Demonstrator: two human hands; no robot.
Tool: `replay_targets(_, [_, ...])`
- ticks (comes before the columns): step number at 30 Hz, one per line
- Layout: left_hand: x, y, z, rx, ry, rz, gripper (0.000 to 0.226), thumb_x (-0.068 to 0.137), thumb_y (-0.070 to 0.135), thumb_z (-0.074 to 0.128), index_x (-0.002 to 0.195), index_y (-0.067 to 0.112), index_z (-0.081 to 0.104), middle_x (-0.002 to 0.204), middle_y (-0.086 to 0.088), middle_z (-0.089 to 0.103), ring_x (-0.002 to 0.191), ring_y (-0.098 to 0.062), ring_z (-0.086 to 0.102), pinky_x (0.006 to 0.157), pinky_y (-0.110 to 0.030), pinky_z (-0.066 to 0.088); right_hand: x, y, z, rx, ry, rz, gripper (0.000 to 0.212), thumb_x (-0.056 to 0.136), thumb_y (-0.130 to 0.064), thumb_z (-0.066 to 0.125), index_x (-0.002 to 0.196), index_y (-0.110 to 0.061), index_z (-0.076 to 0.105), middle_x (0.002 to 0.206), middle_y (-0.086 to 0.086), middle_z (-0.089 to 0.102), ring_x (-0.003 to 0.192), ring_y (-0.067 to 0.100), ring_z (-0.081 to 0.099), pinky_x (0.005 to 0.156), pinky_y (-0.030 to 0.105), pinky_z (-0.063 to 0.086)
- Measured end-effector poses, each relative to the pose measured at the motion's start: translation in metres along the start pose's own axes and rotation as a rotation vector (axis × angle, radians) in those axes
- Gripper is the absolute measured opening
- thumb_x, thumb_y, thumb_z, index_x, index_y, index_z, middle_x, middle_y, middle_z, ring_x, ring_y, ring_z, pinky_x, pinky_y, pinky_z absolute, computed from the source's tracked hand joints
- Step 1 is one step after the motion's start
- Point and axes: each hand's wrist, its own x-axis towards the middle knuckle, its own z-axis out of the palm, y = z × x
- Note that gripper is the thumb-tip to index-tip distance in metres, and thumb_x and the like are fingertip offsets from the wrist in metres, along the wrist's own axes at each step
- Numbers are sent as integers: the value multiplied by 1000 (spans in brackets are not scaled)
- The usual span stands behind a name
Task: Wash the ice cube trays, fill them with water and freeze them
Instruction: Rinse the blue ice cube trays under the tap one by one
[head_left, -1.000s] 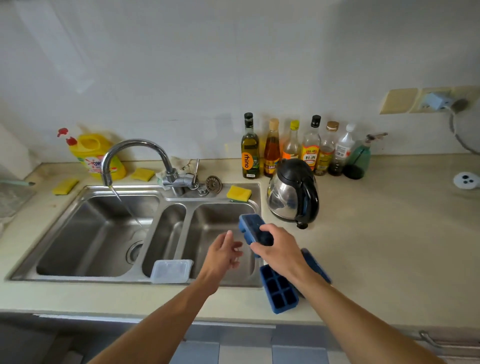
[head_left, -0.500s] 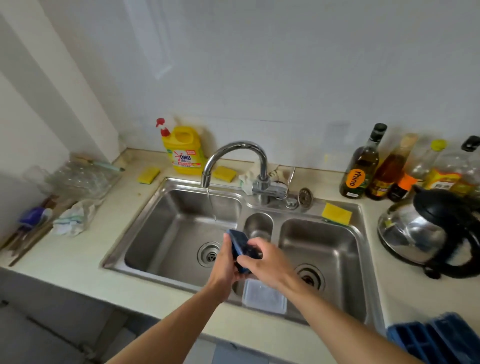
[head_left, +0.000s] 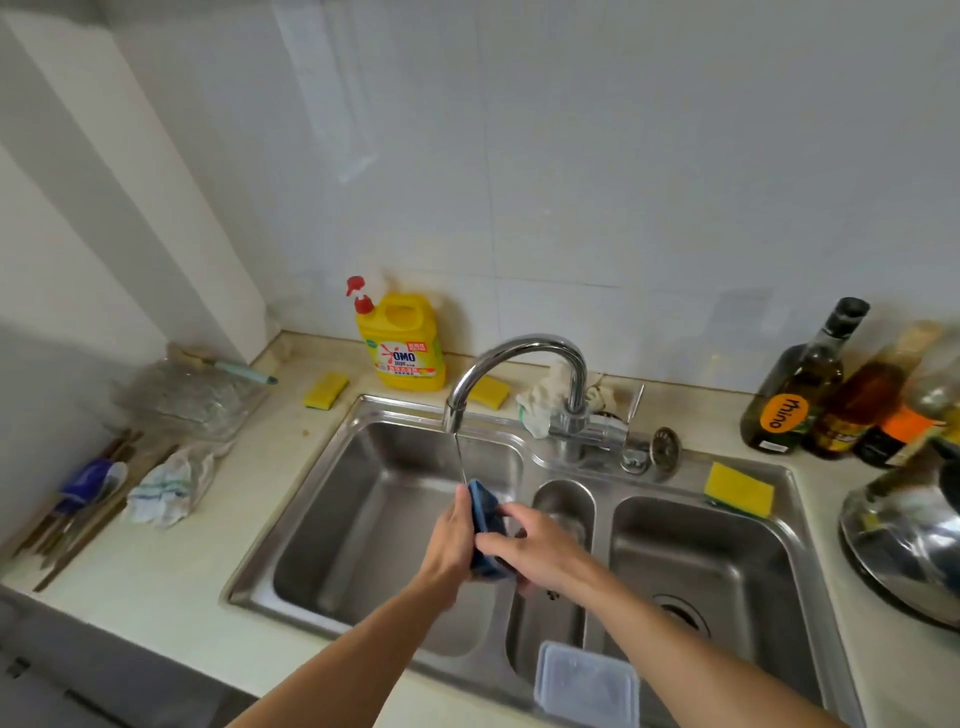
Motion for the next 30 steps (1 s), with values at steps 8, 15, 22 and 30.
replay_targets(8, [47, 21, -14, 81, -82, -21, 66, 106, 58, 28, 112, 5, 67, 97, -27, 72, 74, -34, 72, 52, -36, 56, 53, -12, 3, 24, 40, 86, 44, 70, -58, 62, 108, -36, 62, 79, -7, 75, 58, 17, 73, 51, 30, 58])
replay_targets(15, [115, 41, -44, 282, -171, 25, 62, 106, 57, 29, 105, 10, 70, 90, -17, 76, 74, -27, 75, 54, -37, 59, 101, -24, 18, 100, 159, 143, 46, 79, -55, 61, 120, -34, 62, 80, -3, 73, 51, 9, 65, 53, 26, 54])
replay_targets(22, [171, 48, -69, 600, -343, 123, 58, 108, 52, 29, 96, 7, 64, 86, -11, 68, 77, -21, 62, 74, -35, 53, 123, -18, 29, 104, 174, 200, 63, 85, -60, 60, 139, -28, 54, 95, -7, 69, 60, 9, 63, 63, 28, 54])
replay_targets(30, [196, 52, -60, 771, -456, 180, 45, 107, 47, 37, 98, 13, 66, 95, -13, 73, 84, -25, 69, 80, -38, 56, 106, -6, 15, 116, 377, 317, 82, 76, -67, 54, 147, -28, 48, 104, -12, 64, 59, -3, 66, 52, 16, 50])
